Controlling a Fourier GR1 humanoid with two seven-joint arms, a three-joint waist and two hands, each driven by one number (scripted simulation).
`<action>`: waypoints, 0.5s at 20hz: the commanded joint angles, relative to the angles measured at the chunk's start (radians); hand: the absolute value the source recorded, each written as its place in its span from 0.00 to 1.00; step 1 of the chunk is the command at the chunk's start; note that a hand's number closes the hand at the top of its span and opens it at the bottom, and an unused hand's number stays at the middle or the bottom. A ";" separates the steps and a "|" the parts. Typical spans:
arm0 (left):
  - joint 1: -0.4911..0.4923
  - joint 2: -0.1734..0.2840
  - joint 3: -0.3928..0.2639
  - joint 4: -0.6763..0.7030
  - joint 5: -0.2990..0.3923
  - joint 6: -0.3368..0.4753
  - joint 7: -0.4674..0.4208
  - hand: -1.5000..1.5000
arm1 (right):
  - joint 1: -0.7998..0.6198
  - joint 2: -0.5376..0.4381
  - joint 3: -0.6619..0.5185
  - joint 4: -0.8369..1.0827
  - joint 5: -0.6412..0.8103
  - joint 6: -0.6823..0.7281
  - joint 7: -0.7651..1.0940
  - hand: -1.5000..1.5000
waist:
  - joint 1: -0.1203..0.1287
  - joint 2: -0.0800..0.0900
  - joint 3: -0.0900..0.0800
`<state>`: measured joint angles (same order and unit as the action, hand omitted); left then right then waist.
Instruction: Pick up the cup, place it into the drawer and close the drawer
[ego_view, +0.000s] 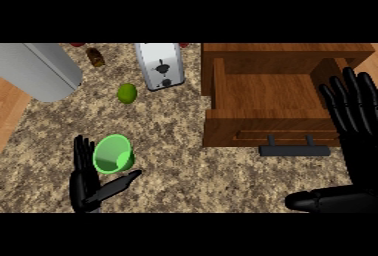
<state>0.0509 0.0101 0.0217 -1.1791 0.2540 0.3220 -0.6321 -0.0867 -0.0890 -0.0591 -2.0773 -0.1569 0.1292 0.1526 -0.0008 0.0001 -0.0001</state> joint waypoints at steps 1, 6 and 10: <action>-0.028 0.048 0.068 0.093 0.032 -0.075 -0.053 0.00 | 0.019 0.041 0.072 0.002 0.068 -0.016 -0.033 0.00 | 0.001 0.000 0.000; -0.058 0.021 0.068 0.190 0.011 -0.067 -0.096 0.00 | -0.066 0.044 0.075 -0.015 0.069 -0.072 0.067 0.00 | 0.002 0.000 0.000; -0.130 0.060 0.122 0.345 0.035 -0.166 -0.191 0.00 | 0.019 0.026 0.042 -0.014 0.028 -0.006 -0.005 0.00 | -0.001 0.000 0.000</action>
<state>-0.0421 0.0391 0.1116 -0.9229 0.2793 0.2165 -0.7742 -0.0996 -0.0741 -0.0333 -2.0833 -0.1377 0.1154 0.1693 -0.0013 0.0000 -0.0004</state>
